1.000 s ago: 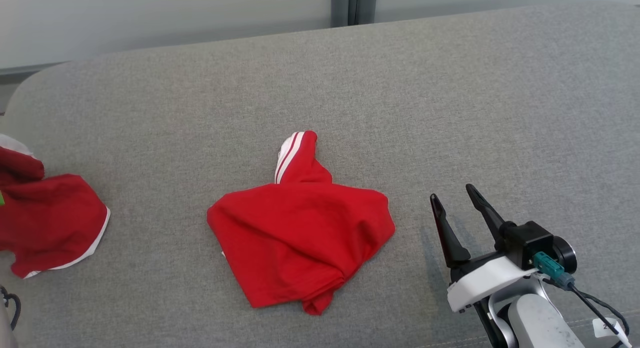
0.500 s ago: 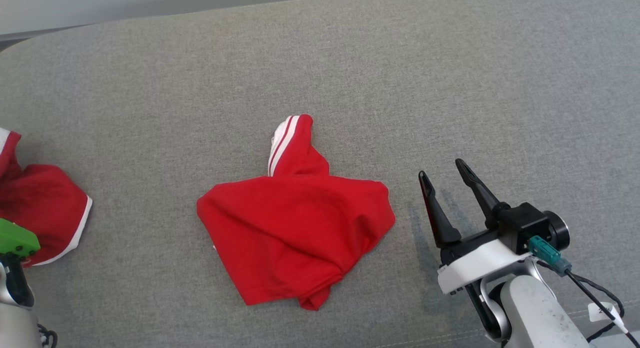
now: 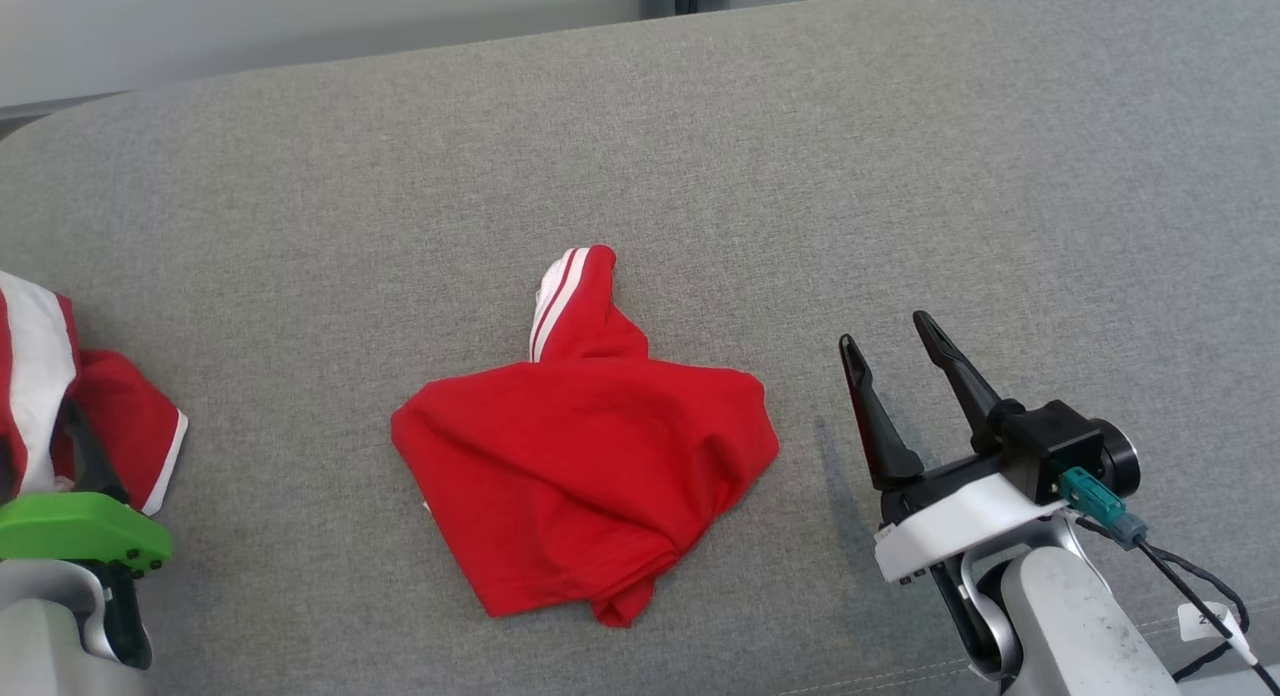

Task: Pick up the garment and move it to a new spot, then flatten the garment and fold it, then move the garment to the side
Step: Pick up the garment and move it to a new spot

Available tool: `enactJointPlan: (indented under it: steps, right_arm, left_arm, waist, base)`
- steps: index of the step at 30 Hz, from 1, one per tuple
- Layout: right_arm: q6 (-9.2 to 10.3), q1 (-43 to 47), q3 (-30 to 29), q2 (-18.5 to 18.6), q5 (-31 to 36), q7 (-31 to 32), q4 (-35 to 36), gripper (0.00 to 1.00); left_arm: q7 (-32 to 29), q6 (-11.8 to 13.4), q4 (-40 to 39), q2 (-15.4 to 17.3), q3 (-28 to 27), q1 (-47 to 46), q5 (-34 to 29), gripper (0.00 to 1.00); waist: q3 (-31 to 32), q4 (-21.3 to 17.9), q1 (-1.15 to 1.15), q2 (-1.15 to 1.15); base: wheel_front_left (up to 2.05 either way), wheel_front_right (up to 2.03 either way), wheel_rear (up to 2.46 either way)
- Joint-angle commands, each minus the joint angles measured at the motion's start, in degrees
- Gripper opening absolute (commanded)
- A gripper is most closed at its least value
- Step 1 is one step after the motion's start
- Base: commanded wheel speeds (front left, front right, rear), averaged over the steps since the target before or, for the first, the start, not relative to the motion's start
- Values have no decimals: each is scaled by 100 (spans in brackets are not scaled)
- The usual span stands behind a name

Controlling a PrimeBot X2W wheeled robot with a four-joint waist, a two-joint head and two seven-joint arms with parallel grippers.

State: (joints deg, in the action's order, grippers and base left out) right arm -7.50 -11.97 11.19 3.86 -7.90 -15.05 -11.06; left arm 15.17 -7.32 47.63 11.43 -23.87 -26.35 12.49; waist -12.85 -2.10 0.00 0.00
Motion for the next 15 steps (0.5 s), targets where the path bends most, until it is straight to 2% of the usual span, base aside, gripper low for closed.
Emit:
enactJointPlan:
  steps: [1,7,15]
  right_arm:
    - [2,44,-8,-15,-42,-18,-14,100]
    - [2,106,-26,-41,-100,-17,-69,100]
    - [2,262,-97,-73,-174,-18,-129,100]
  left_arm:
    - [-4,-22,-35,-3,30,90,-29,100]
    - [-3,-22,-343,-126,408,361,60,100]
    - [-4,-16,-1347,-414,793,914,-3,100]
  waist:
    - [68,-11,0,0]
    - [246,-20,0,0]
    - [636,-74,0,0]
  base:
    - [0,0,0]
    - [0,0,0]
    - [0,0,0]
